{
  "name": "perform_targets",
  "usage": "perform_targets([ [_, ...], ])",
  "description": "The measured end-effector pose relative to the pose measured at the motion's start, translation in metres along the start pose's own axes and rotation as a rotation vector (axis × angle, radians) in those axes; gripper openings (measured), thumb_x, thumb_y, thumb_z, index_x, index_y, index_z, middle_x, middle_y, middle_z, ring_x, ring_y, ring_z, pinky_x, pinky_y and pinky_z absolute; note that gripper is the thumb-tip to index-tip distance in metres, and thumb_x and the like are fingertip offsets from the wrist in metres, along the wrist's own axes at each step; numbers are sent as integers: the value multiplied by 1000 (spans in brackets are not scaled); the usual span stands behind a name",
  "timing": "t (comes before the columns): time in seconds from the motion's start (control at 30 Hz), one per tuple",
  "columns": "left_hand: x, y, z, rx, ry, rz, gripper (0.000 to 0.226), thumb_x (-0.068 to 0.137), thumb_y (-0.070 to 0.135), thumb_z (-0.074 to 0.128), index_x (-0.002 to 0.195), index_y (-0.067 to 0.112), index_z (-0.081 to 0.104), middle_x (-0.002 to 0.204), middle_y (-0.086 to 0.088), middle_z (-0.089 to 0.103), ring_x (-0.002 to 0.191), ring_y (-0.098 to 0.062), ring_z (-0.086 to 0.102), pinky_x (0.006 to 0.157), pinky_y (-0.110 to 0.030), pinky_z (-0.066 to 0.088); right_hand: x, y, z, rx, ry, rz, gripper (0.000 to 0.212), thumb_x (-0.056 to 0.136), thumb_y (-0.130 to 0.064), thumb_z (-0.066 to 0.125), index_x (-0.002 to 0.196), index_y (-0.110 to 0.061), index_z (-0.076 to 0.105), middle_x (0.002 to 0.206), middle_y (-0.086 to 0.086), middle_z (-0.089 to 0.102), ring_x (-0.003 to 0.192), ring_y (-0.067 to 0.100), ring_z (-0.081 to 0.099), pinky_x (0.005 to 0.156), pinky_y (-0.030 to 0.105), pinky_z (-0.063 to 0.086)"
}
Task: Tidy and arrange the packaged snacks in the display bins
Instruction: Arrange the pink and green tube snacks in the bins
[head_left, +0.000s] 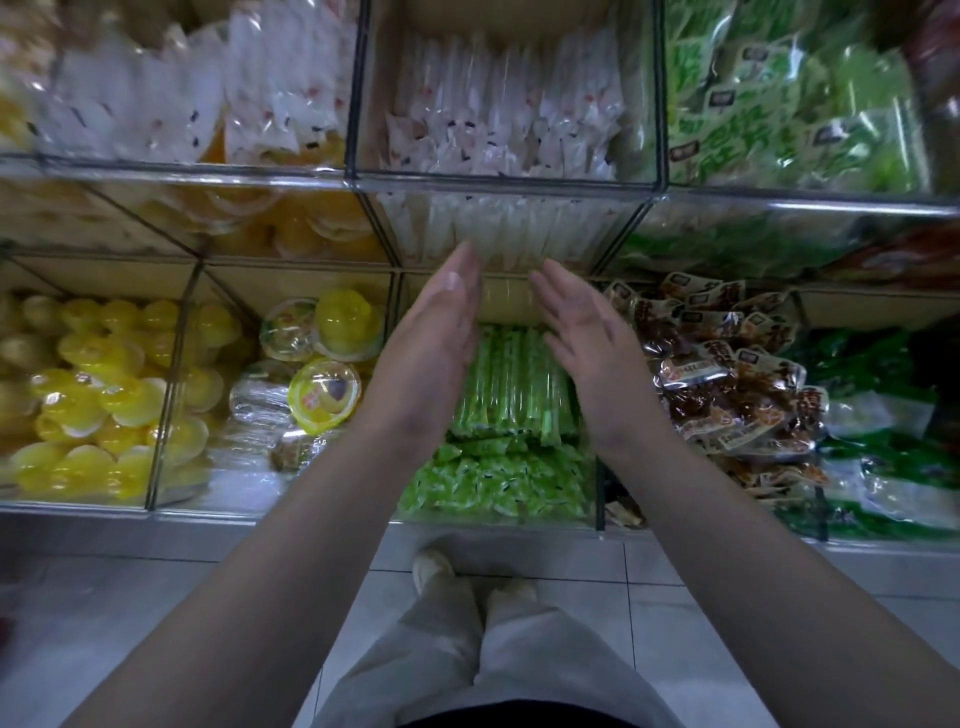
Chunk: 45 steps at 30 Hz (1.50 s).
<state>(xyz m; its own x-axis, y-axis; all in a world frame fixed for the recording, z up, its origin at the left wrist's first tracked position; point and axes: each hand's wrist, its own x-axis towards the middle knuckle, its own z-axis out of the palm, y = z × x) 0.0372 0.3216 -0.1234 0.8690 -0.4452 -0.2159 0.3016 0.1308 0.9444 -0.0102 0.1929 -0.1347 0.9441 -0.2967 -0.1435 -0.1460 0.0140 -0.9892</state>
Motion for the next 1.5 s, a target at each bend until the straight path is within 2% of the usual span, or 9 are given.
perform_targets([
  [0.33,32,72,12,42,-40,176,54,102,38,26,154,24,21,158,11,27,143,-2,26,111,-24,24,33,-72,-5,-2,-29,-164,65,89,-61,39,142,-23,46,137,-13,55,128,-3,47,114,28,34],
  [0.77,96,99,2,176,-10,141,58,90,50,42,146,36,38,154,13,36,139,-3,33,115,-30,27,98,-95,0,-45,113,-137,39,101,-37,44,136,-20,53,132,-8,60,121,1,53,104,22,40],
  [0.97,128,112,-5,272,4,46,52,92,56,42,142,45,40,153,17,34,138,-3,31,115,-34,25,140,-104,7,-215,208,-83,41,102,-38,43,138,-23,52,136,-11,53,118,-1,47,76,-4,35],
  [1.1,158,119,-5,500,41,43,45,104,42,34,148,36,34,155,14,31,139,-5,30,103,-22,24,187,-99,4,-526,274,11,53,101,-43,42,149,-22,35,156,-2,32,142,15,28,109,29,27],
  [1.17,179,117,-9,620,32,36,49,104,40,33,152,30,29,159,11,24,145,-8,21,109,-24,19,210,-97,3,-662,283,97,62,100,-44,43,152,-16,25,161,6,16,148,23,14,117,39,18],
  [1.23,199,114,-13,758,33,-28,53,104,42,31,154,25,22,163,5,13,149,-12,9,117,-32,12,227,-93,1,-755,294,144,66,99,-42,46,152,-10,22,161,13,15,148,29,15,117,43,19],
  [1.33,225,108,-14,897,43,-162,57,105,40,29,155,15,16,164,-6,2,150,-21,3,118,-37,10,249,-88,-1,-882,330,177,55,98,-40,47,137,-2,39,142,20,43,136,36,33,108,43,30],
  [1.4,231,99,-14,1005,30,-125,52,105,35,31,150,9,26,161,-15,10,148,-30,13,117,-41,16,259,-82,1,-810,314,182,40,97,-36,47,118,-2,50,122,22,55,124,37,44,98,42,38],
  [1.5,234,86,-15,1260,13,8,42,103,31,33,139,10,35,160,-14,14,143,-33,23,115,-47,24,262,-76,4,-827,224,97,24,99,-31,45,96,-8,45,102,21,54,114,37,48,87,39,37],
])
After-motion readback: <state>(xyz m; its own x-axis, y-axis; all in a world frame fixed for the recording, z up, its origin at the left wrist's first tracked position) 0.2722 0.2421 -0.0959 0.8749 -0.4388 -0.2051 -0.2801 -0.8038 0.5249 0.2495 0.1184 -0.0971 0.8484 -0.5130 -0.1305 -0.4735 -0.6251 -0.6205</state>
